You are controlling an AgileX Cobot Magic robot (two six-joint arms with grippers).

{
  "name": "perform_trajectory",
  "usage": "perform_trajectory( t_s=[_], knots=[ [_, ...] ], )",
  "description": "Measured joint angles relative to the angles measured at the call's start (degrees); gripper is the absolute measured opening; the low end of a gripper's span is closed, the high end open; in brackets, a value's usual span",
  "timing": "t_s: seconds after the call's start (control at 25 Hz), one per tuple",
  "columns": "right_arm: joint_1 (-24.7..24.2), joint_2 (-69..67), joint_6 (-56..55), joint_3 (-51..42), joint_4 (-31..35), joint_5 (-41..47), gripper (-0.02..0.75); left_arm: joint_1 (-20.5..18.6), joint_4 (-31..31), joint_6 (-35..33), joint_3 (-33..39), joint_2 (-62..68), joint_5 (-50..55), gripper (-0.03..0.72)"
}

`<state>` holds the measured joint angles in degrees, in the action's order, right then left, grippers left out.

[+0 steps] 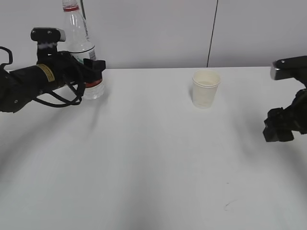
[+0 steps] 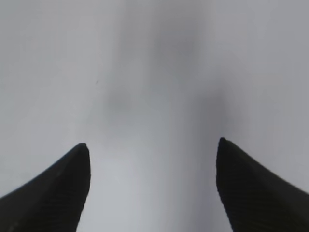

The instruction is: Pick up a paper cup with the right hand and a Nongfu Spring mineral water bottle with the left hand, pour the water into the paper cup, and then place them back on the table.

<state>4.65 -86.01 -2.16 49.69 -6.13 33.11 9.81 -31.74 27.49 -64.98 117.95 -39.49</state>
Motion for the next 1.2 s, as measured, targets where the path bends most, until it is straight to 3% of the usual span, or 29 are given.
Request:
perform_trajectory(
  t_s=[0.2, 0.44, 0.84, 1.08, 1.2],
  knots=[
    [0.08, 0.0, 16.87, 0.33, 16.24, 5.91, 0.595, 0.0, -1.75, 0.96, 0.0, 2.48, -0.66, 0.419],
    [0.13, 0.0, 24.85, 0.33, 24.39, 6.41, 0.594, 0.04, -2.87, -3.25, 0.0, 4.89, -3.79, 0.419],
    [0.13, 0.0, 30.46, 0.33, 29.54, 8.63, 0.594, 0.04, 0.42, -10.53, -0.29, 10.05, -11.19, 0.431],
    [0.13, 0.0, 30.8, 0.33, 29.67, 8.63, 0.594, 0.04, 3.85, -11.59, -0.53, 11.06, -14.48, 0.588],
    [0.13, 0.0, 31.23, 0.33, 29.67, 8.63, 0.594, 0.04, 5.04, -11.59, -0.53, 11.06, -14.48, 0.619]
  ],
)
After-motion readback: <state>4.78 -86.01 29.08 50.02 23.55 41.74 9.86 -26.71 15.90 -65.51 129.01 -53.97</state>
